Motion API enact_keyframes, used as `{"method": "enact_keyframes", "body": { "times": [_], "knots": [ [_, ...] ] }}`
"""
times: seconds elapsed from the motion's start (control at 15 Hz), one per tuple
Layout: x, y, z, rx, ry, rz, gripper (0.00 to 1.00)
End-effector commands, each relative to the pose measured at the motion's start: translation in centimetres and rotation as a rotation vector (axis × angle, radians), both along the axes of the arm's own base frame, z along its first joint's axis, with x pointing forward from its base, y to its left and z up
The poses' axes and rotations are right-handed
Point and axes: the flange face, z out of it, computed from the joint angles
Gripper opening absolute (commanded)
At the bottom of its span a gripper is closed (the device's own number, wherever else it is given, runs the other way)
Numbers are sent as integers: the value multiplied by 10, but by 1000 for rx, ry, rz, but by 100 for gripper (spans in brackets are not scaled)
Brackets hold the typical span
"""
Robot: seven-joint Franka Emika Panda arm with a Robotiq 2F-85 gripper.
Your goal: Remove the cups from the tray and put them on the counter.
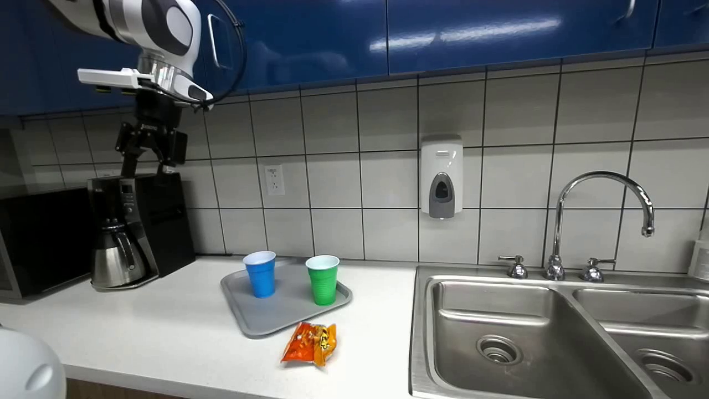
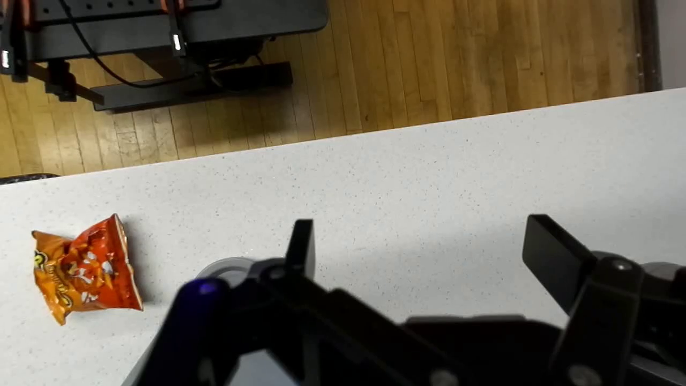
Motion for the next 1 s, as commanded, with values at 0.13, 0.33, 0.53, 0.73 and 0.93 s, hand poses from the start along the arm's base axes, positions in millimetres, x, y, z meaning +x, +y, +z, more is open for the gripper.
{"method": "enact_keyframes", "body": {
  "times": [0.13, 0.33, 0.53, 0.73, 0.93],
  "knots": [
    [0, -2, -2, -7, -37, -9, 100],
    [-1, -4, -8, -13, -50, -6, 100],
    [-6, -5, -13, -19, -44, 1, 100],
    [-11, -8, -22, -32, -28, 20, 100],
    [-17, -13, -34, -46, -13, 46, 100]
  ]
}}
